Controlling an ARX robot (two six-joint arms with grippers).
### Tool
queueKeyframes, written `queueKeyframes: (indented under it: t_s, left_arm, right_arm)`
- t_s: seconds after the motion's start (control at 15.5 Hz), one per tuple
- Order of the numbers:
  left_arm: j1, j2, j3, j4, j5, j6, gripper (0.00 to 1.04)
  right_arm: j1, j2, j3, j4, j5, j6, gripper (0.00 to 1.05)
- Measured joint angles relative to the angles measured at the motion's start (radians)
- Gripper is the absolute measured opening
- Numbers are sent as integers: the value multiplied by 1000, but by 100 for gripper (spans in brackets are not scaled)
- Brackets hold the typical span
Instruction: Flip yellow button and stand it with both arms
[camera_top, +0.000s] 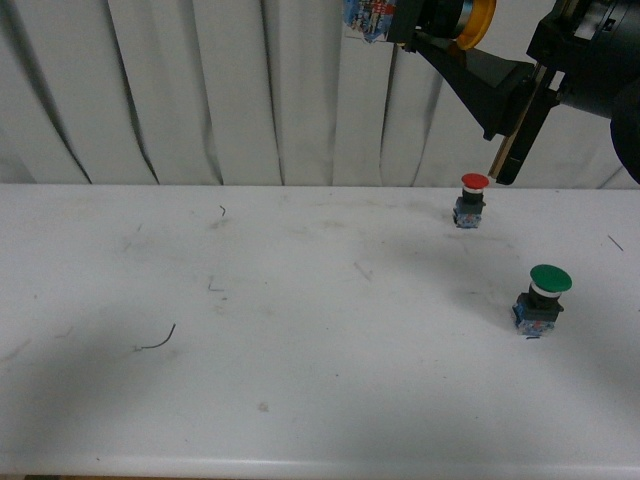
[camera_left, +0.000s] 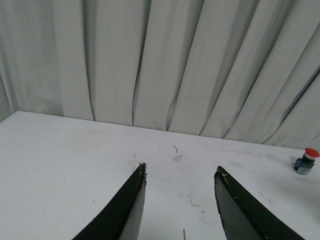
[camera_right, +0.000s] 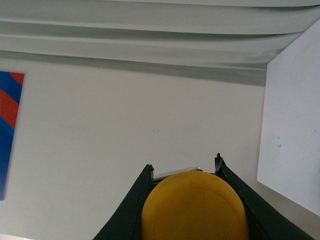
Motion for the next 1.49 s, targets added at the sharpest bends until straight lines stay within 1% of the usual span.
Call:
queueKeyframes:
  t_s: [0.06, 0.13, 0.19, 0.32, 0.45, 0.71, 1.16, 1.23, 1.29, 1.49]
  left_arm:
    - [-25, -47, -46, -20, -20, 98, 25]
    - [-34, -63, -59, -26, -32, 110, 19]
    - [-63, -79, -69, -32, -72, 117, 14]
    - [-82, -89, -75, -32, -88, 122, 10]
    - [-108, -112, -83, -39, -101, 130, 3]
    - [-116, -152, -100, -53, -99, 141, 2]
    - [-111, -349, -171, -183, -109, 141, 2]
    - [-111, -368, -176, -195, -109, 141, 2]
    - [-111, -372, -203, -152, -109, 141, 2]
    - [-111, -418, -205, -213, -109, 141, 2]
  right_arm:
    - [4, 0, 5, -2, -3, 0, 35]
    - [9, 0, 5, -2, -3, 0, 35]
    - [8, 0, 5, -1, -3, 0, 35]
    - [9, 0, 6, -1, -3, 0, 35]
    - [9, -1, 6, -1, -3, 0, 35]
    - [14, -1, 7, 0, -2, 0, 35]
    - [24, -2, 7, 0, 9, 0, 35]
    - [27, -2, 7, 0, 9, -1, 35]
    - [29, -2, 7, 0, 9, -1, 35]
    - [33, -2, 7, 0, 9, -2, 35]
